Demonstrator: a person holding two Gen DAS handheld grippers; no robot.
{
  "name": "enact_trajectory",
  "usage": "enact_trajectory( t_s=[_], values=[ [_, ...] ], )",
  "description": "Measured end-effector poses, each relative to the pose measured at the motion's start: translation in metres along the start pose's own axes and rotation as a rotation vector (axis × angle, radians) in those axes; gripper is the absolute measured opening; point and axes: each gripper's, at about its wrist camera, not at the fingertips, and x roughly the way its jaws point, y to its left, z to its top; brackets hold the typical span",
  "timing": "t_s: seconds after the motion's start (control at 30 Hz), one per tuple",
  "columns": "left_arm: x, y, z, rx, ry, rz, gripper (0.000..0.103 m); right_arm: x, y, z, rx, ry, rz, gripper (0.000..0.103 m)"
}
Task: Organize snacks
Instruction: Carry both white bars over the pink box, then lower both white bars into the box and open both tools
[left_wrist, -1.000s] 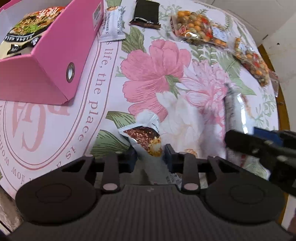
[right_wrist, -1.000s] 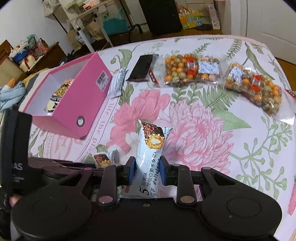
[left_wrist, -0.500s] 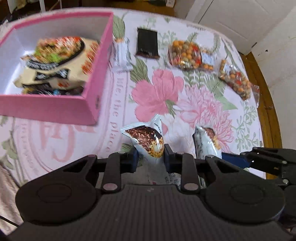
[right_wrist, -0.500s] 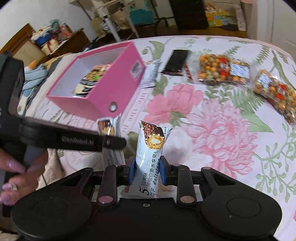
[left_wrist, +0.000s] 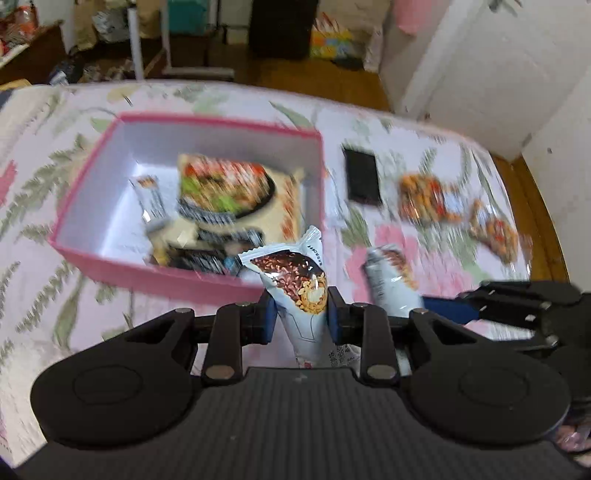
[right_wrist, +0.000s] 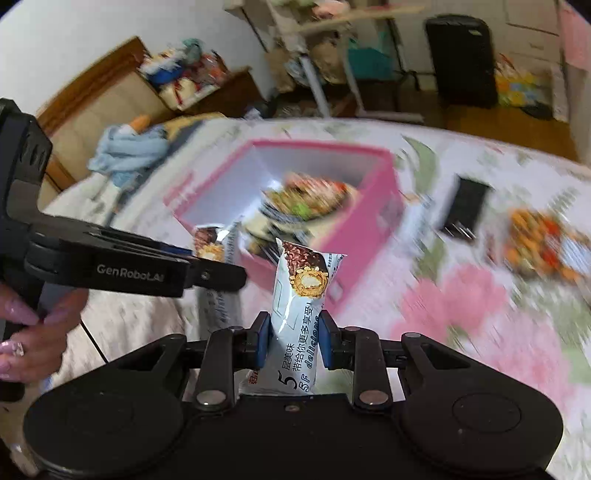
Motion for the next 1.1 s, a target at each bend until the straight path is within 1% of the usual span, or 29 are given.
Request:
enact_trajectory(
  t_s=[0.07,0.13,0.2,0.3,0.33,0.4,0.53,0.67,0.73,0.8,0.87,0.9,0.93,1.03,1.1],
  values=[
    [0.001,0.006,0.013,-0.008,-0.041,0.027,0.026,0.015,0.003,0.015,-0.001,-0.021,0.033,0.032],
    [0.006,0.012,0.025,-0.009,-0.066,0.055,0.026,0.031,0.004,0.028,0.005,-0.031,0.037,0.032],
    [0.015,0.016,0.036,-0.004,-0.079,0.084,0.026,0.047,0.004,0.04,-0.019,-0.043,0.008,0.032],
    [0.032,0.024,0.049,0.023,-0.101,0.11,0.026,0.071,0.0,0.056,-0.029,-0.017,-0.031,0.032],
    [0.039,0.028,0.054,0.027,-0.1,0.116,0.026,0.078,-0.002,0.061,-0.028,-0.01,-0.032,0.032],
    [0.056,0.038,0.064,0.024,-0.091,0.105,0.026,0.093,-0.006,0.068,-0.023,-0.004,-0.046,0.032],
    [0.088,0.058,0.075,-0.029,-0.006,0.046,0.026,0.12,-0.006,0.077,-0.037,0.014,-0.112,0.032],
    [0.105,0.065,0.074,-0.031,0.017,0.05,0.026,0.133,-0.002,0.078,-0.05,0.023,-0.147,0.032],
    [0.108,0.067,0.074,-0.044,0.022,0.049,0.028,0.137,0.0,0.08,-0.056,0.022,-0.165,0.034],
    [0.108,0.067,0.073,-0.045,0.023,0.052,0.035,0.138,0.003,0.082,-0.075,0.019,-0.191,0.041],
    [0.102,0.064,0.071,-0.017,-0.003,0.092,0.045,0.136,0.004,0.082,-0.082,0.021,-0.217,0.056],
    [0.098,0.062,0.069,-0.003,-0.018,0.101,0.047,0.134,0.004,0.082,-0.079,0.019,-0.224,0.059],
    [0.093,0.061,0.066,0.004,-0.03,0.102,0.048,0.13,0.005,0.082,-0.075,0.017,-0.226,0.065],
    [0.079,0.06,0.063,-0.002,-0.032,0.078,0.052,0.114,0.008,0.078,-0.078,0.016,-0.227,0.069],
    [0.068,0.058,0.061,0.002,-0.04,0.063,0.056,0.103,0.011,0.075,-0.091,0.018,-0.241,0.074]
  ],
)
